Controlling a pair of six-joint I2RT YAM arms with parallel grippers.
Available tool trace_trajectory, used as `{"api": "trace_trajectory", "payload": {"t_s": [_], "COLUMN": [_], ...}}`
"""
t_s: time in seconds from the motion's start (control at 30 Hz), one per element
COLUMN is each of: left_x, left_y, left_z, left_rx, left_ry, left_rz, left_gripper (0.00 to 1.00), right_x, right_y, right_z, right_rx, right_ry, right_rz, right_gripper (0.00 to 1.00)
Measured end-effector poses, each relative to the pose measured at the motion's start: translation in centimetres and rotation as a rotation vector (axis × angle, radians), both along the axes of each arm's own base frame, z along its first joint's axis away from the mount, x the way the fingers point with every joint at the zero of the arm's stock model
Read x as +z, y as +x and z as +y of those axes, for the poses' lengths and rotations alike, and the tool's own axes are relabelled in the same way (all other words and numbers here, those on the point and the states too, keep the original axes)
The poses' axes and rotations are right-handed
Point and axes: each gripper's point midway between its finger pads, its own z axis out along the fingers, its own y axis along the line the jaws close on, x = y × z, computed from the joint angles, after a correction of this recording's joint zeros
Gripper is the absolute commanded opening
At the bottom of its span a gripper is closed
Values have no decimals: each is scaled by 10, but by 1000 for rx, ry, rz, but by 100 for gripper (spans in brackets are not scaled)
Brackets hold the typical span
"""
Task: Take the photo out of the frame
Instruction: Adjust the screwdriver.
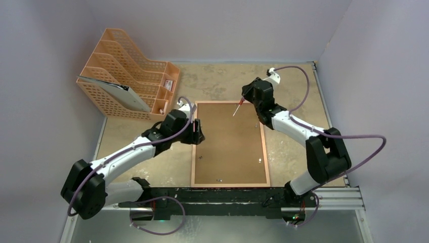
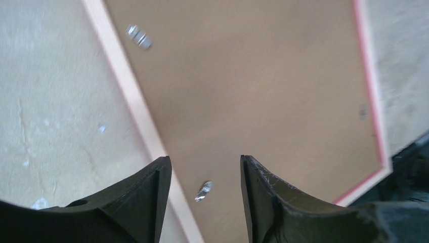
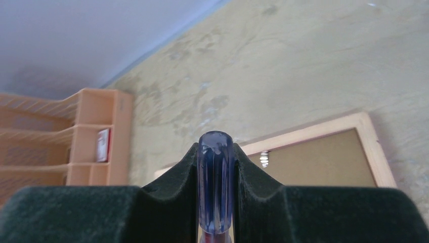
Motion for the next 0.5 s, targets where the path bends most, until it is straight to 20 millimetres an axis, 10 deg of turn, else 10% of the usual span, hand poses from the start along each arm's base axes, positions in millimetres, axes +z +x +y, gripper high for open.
{"api": "trace_trajectory", "payload": {"t_s": [0.2, 0.5], "left_x": [68, 86], "left_y": [10, -12], "left_z": [-35, -91], "left_rx": [-95, -273], "left_ry": [-187, -298], "left_rz": [-150, -184], "left_gripper": [57, 60], "right_x": [32, 34], "right_y": [-20, -68], "right_z": [18, 58], "right_rx": [143, 342], "right_ry": [43, 97], "right_rz": [-39, 6], "right_gripper": [0, 0]}}
